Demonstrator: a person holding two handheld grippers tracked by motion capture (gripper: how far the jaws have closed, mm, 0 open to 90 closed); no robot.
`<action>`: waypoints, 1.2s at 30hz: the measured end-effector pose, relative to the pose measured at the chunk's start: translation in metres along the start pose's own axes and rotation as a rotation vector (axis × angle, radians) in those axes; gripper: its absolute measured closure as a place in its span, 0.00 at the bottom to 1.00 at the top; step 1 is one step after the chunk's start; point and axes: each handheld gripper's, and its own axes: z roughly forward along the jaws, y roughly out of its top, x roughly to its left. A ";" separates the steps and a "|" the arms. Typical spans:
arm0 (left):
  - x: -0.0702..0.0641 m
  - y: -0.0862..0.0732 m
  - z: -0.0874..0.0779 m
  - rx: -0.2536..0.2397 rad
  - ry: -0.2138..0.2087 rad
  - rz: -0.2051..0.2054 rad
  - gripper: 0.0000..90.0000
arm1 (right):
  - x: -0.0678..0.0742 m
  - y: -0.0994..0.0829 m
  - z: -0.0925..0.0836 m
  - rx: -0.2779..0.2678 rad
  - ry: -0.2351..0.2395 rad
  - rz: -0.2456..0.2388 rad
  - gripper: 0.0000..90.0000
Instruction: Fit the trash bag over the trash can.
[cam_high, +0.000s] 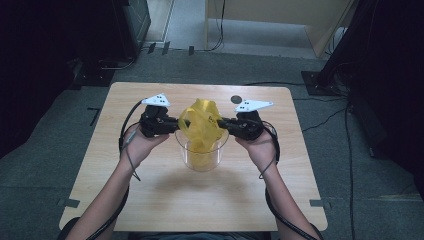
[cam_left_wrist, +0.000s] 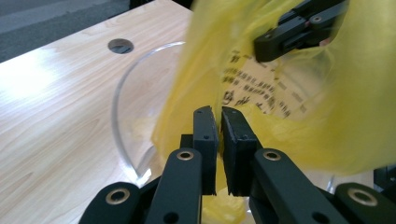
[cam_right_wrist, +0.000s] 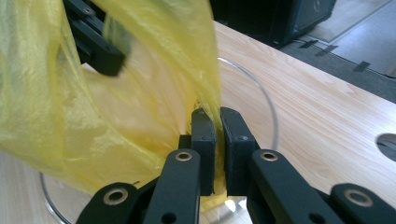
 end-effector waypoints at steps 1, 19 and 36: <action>0.003 -0.001 -0.002 -0.004 0.004 -0.006 0.94 | -0.002 0.000 -0.002 0.002 -0.007 0.004 0.96; 0.028 -0.015 -0.019 -0.037 0.043 -0.036 0.95 | -0.022 -0.007 -0.017 0.034 -0.105 0.007 1.00; 0.047 -0.026 -0.029 -0.032 0.059 -0.099 0.99 | -0.034 -0.009 -0.033 0.048 -0.148 0.024 1.00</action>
